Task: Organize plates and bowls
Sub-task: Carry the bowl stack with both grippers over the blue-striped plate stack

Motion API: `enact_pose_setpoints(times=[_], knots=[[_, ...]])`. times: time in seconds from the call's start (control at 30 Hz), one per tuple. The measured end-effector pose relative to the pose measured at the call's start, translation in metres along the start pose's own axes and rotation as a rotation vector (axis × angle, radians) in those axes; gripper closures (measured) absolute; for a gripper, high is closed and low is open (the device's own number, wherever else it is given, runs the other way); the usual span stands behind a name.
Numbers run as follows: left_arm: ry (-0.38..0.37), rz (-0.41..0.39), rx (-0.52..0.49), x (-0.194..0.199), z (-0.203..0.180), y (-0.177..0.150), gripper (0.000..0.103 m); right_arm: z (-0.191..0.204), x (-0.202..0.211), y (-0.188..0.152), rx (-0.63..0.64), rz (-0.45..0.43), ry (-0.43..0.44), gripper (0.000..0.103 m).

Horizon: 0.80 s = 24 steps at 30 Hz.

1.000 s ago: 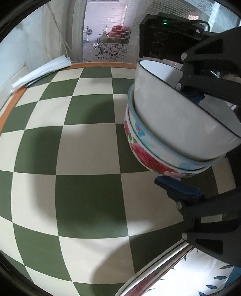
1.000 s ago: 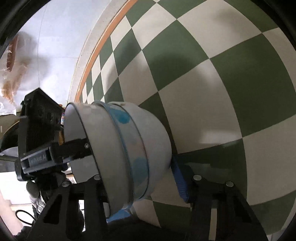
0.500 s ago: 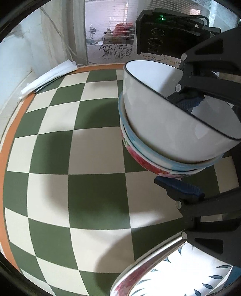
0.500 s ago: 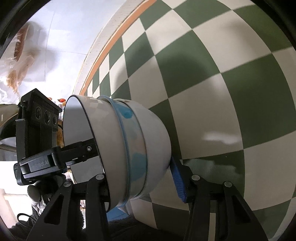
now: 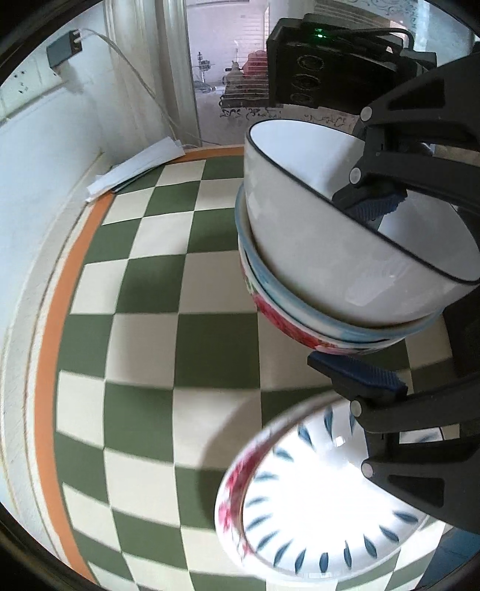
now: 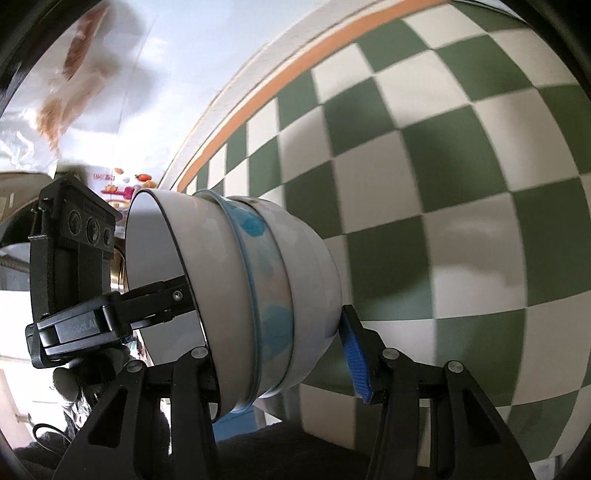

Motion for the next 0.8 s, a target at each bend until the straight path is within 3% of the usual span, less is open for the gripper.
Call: enact_pose_setpoints(times=[0.5,0.8], knots=[[0.035,-0.043,0.069,0.05,0.104,-0.014,0.04,0.084,-0.082,-0.023,0.077,0.072,0.008,0.052],[0.046,-0.038,0.125,0.049,0.155,-0.017,0.04,0.097,-0.129,-0.031,0.103,0.133,-0.007,0.052]])
Point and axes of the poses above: each gripper's, at about its wrist camera, not at the fingertips, and x roughly against the way its jaws point, z to its left, y to its top, the point moved 7 cm from there along -x, roughly the way its jaws point, and after that the axes turned 6 degrees about y, right-handed, at the moved point
